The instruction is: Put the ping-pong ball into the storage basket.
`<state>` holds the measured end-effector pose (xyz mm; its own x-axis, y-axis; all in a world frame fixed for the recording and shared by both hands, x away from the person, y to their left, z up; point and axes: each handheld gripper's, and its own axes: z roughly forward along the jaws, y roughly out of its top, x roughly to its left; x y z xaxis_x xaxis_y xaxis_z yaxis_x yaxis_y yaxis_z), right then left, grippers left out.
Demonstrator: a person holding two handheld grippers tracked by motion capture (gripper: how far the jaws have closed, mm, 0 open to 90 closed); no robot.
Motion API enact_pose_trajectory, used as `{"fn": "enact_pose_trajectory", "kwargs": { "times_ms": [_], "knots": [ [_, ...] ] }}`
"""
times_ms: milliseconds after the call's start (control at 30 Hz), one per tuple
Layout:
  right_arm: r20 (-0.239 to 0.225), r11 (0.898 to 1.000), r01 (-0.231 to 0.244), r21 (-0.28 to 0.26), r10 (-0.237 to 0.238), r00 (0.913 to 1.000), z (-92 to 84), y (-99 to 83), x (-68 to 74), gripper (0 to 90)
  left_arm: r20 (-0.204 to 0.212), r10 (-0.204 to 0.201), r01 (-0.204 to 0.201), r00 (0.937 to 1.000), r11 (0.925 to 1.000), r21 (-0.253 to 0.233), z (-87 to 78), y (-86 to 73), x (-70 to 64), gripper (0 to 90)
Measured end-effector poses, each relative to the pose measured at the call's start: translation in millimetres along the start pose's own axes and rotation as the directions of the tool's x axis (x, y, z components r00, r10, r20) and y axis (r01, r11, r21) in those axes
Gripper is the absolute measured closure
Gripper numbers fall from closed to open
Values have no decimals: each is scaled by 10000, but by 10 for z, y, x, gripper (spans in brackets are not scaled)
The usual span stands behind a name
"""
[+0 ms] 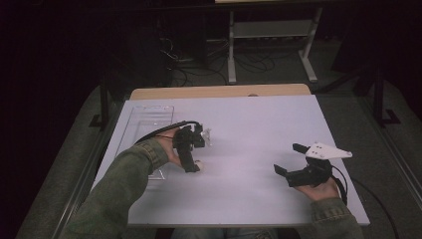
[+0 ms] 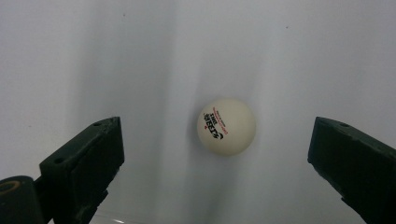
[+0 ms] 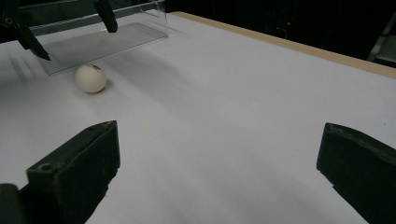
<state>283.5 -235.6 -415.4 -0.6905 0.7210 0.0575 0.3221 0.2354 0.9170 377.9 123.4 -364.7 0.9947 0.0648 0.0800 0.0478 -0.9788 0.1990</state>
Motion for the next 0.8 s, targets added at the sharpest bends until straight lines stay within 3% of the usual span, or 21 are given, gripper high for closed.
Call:
{"fn": "enact_pose_trajectory", "kwargs": {
  "times_ms": [800],
  "knots": [
    [-3,10000,81,8,-81,10000,5,0,3,0,59,-58,57,10000,9998,188,120,-33,6,37]
  ]
}}
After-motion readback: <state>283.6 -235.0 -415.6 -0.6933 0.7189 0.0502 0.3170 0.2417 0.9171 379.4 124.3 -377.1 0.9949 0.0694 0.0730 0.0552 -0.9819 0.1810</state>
